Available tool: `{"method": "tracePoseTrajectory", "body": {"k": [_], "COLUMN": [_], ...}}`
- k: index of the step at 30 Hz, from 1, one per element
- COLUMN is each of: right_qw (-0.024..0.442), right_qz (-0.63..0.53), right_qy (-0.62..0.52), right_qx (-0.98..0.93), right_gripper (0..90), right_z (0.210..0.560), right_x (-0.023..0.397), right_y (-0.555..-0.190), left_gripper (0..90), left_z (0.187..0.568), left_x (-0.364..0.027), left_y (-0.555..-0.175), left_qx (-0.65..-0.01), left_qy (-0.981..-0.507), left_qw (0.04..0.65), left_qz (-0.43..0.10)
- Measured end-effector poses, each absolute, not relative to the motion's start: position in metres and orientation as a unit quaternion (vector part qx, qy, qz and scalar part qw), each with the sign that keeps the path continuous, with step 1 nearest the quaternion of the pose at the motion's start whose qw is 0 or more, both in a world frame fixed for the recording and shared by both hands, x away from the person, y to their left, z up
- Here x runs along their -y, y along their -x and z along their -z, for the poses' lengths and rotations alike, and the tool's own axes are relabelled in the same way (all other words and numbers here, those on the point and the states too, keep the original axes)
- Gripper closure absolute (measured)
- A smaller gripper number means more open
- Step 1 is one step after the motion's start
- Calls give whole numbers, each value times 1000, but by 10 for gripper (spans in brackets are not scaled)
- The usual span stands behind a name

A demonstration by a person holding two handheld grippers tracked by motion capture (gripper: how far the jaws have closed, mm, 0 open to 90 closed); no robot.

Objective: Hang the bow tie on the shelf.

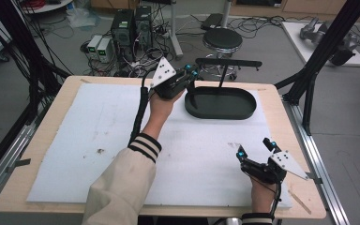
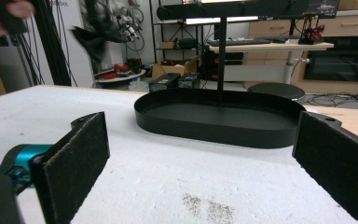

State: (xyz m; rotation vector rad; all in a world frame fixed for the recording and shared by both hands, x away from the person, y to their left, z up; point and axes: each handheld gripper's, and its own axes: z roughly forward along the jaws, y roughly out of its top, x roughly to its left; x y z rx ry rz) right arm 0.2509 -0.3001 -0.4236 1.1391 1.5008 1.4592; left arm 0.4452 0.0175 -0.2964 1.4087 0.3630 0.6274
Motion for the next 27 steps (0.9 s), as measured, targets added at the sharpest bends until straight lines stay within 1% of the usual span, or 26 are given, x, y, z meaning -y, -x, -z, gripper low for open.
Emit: {"method": "tracePoseTrajectory", "body": {"k": [3, 7, 18, 22, 27], "right_qw": [371, 368, 362, 361, 359], "right_qz": [-566, -566, -569, -569, -571], "right_qy": [-442, -442, -443, -440, -441], "right_qx": [-588, -591, -591, -593, -592], "right_gripper": [28, 28, 28, 28, 28], "right_z": [424, 425, 426, 426, 426], "right_x": [299, 298, 299, 298, 299], "right_y": [-251, -253, -256, -257, -256], "left_gripper": [887, 888, 888, 888, 887], "left_z": [297, 301, 315, 314, 312], "left_x": [-11, -3, 18, 25, 20], "left_y": [-460, -477, -506, -517, -528], "left_qx": [-156, -153, -146, -142, -155], "left_qy": [-634, -622, -623, -636, -645], "left_qw": [707, 723, 734, 722, 703], "left_qz": [-272, -258, -226, -233, -256]}}
